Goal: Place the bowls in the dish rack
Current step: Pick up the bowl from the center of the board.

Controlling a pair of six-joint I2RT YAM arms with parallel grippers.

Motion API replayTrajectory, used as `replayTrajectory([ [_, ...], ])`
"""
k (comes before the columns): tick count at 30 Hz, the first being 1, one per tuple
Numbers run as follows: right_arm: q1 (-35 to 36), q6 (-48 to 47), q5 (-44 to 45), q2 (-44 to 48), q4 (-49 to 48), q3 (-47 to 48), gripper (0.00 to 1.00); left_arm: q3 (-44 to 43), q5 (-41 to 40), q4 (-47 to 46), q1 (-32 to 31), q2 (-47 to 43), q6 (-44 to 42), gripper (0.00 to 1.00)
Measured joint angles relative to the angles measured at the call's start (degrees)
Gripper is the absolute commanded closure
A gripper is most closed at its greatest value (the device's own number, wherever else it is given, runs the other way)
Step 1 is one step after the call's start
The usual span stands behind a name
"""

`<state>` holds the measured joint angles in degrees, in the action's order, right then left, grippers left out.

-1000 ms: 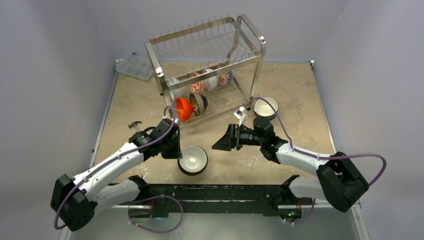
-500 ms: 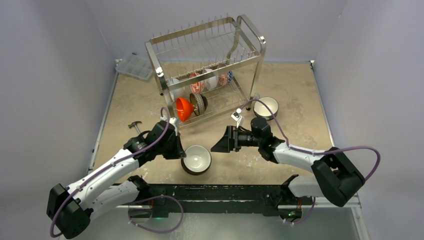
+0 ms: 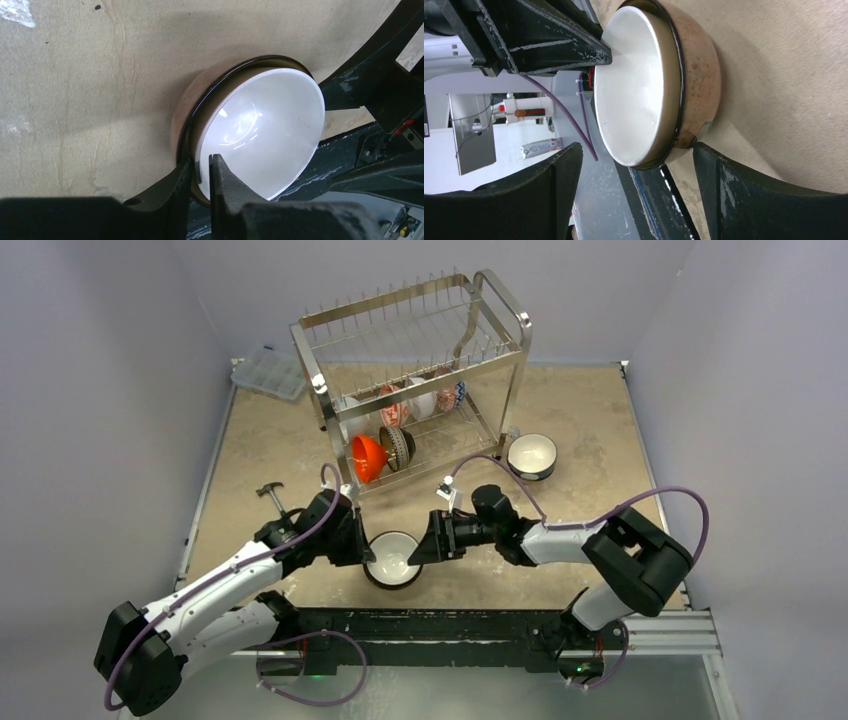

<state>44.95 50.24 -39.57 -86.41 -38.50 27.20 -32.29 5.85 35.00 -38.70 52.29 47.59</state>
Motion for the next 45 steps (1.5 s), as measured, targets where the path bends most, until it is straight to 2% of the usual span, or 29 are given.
replayTrajectory([
  [3, 0.0, -0.15, 0.11, -1.05, -0.02, 0.59, 0.26, 0.37, 0.5, -1.81, -0.02, 1.07, 1.09, 0.64],
  [6, 0.13, -0.17, 0.04, -2.03, -0.09, 0.96, 0.28, 0.37, 0.76, -3.28, -0.02, 2.23, 1.38, 0.62],
  [8, 0.35, -0.17, 0.07, -2.45, -0.44, 1.18, 0.28, 0.39, 0.72, -3.96, 0.0, 3.02, 1.36, 0.66],
  [13, 0.48, -0.28, 0.46, -2.47, -0.68, 1.29, 0.26, 1.49, -0.7, -4.9, 0.07, 3.65, 1.09, 1.0],
  [20, 0.44, -0.74, 1.62, -0.85, 1.42, 1.73, 0.17, 1.68, -1.07, -4.39, -0.02, 2.75, 1.31, 1.0],
  [29, 0.52, -3.67, 4.66, 7.82, 8.2, 4.28, 0.04, 2.03, -2.14, -5.33, -0.02, -2.58, 1.79, 1.0],
  [35, 0.52, -5.95, 7.65, 13.53, 13.55, 6.49, 0.02, 3.52, -2.67, -9.97, -0.02, -5.16, 4.13, 1.0],
  [45, 0.31, -7.82, 10.23, 15.1, 18.97, 10.58, 0.01, 5.86, -4.59, -14.95, -0.02, -9.81, 6.88, 1.0],
])
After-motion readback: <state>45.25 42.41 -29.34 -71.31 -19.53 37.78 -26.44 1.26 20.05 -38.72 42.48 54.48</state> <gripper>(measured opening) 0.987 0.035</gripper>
